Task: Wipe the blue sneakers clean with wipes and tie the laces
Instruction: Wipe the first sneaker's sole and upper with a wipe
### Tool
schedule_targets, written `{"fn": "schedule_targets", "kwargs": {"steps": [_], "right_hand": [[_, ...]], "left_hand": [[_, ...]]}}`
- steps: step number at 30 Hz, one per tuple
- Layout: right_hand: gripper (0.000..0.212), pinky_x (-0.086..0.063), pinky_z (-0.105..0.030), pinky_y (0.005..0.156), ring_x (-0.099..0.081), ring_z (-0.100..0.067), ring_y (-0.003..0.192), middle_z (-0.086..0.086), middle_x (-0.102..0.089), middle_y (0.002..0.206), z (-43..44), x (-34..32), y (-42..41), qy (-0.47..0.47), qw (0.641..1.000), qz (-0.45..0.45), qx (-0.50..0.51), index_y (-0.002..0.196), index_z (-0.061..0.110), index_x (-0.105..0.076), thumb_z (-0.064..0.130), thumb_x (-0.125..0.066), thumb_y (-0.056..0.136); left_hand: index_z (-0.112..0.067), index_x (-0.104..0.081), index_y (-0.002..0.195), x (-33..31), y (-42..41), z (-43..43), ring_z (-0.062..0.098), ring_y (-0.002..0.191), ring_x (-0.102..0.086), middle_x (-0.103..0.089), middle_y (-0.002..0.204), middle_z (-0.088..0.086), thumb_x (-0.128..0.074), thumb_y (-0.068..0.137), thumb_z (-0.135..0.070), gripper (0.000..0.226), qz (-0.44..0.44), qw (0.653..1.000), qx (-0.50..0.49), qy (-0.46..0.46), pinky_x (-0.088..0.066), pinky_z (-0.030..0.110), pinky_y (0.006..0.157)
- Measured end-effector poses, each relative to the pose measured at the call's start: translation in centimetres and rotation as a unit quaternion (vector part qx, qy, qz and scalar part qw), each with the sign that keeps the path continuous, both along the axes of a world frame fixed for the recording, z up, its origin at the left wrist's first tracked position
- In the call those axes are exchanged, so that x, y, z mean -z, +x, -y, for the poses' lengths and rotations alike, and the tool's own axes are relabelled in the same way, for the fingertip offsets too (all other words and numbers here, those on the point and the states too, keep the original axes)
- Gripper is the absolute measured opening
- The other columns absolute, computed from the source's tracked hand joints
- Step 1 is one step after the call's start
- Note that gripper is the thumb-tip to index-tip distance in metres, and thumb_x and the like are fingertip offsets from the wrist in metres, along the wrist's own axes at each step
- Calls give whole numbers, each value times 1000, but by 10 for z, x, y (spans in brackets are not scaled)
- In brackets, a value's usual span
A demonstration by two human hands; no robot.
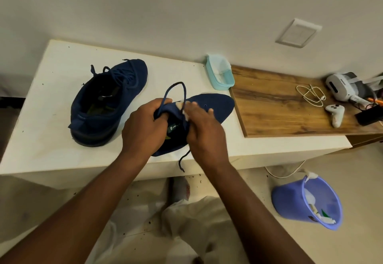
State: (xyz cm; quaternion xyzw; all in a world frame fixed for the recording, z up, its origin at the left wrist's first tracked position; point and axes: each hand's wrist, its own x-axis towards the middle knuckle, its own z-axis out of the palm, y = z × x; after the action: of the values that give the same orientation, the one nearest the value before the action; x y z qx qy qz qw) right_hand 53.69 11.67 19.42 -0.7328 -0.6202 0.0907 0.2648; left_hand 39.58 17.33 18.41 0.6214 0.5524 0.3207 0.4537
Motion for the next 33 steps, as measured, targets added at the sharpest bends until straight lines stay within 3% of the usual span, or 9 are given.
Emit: {"fn": "schedule_targets", "kwargs": {"steps": [4, 7, 11, 13, 16, 20, 24, 29, 33], "right_hand": [[40, -42, -42, 104, -55, -24, 124, -3, -68, 124, -4, -4, -1, 86, 991, 85, -50, 129, 17, -65, 11, -53, 91], [32, -36, -30, 82, -51, -18, 102, 2, -66, 107, -13, -3, 33, 52, 987, 142, 51, 123, 23, -69, 18, -60, 93], [32, -39, -15, 77, -59, -17, 103, -2, -66, 111, -7, 14, 72, 77, 971, -87, 208, 121, 16, -70, 5, -56, 95], [38, -37, -2, 77, -57, -14, 107, -1, -63, 116, -6, 23, 76, 60, 961, -140, 232, 127, 18, -67, 2, -53, 96], [40, -39, -13, 87, -54, -14, 109, -4, -58, 120, -11, 32, 67, 12, 979, -104, 173, 134, 18, -61, 6, -54, 97], [27, -48, -27, 88, -57, -13, 99, -5, -61, 113, -16, 37, 54, -9, 994, -70, 85, 125, 13, -64, 20, -55, 101], [18, -51, -29, 78, -59, -12, 91, 2, -63, 100, -13, 42, 47, 4, 998, -61, 19, 110, 18, -72, 26, -62, 97], [8, -48, -17, 74, -61, -7, 86, 3, -66, 100, -24, 41, 55, 22, 995, -69, 73, 100, 19, -71, 18, -67, 92], [16, -46, -22, 68, -63, -12, 85, 0, -69, 93, -52, 37, 75, 26, 986, -68, 152, 98, 14, -72, 7, -61, 90]], "left_hand": [[-51, -63, 112, 0, -2, -2, 17, 98, -67, -70, 97, -16, -52, 93, -31, 29, 7, 1000, -1, -21, -57, 48, 88], [-52, -63, 117, 1, -3, -5, 16, 105, -67, -71, 109, -17, -50, 88, -41, 33, 14, 999, 8, -32, -55, 48, 96], [-53, -62, 116, 3, -1, -11, 14, 111, -63, -70, 111, -20, -56, 93, -41, 27, -2, 999, 13, -34, -45, 50, 107], [-56, -61, 113, 1, -1, -12, 14, 111, -63, -69, 109, -23, -57, 87, -46, 28, -2, 999, 26, -45, -44, 49, 108], [-52, -62, 118, 2, -3, -15, 15, 113, -63, -68, 113, -21, -61, 84, -52, 34, -1, 998, 34, -47, -47, 47, 106], [-32, -53, 140, -1, -6, -15, 13, 125, -55, -59, 136, -8, -67, 96, -32, 46, -18, 999, 2, 29, -44, 37, 107], [-30, -45, 142, -6, -5, -8, 16, 129, -53, -58, 135, -9, -67, 94, -29, 53, -41, 992, 6, 119, -41, 56, 111], [-27, -42, 145, -8, 3, 0, 17, 123, -55, -59, 132, -8, -74, 88, -41, 66, -113, 974, 26, 193, -32, 48, 109], [-35, -40, 147, -6, 7, 7, 16, 120, -54, -58, 128, -9, -76, 82, -51, 75, -178, 951, 73, 241, -28, 43, 107]]}}
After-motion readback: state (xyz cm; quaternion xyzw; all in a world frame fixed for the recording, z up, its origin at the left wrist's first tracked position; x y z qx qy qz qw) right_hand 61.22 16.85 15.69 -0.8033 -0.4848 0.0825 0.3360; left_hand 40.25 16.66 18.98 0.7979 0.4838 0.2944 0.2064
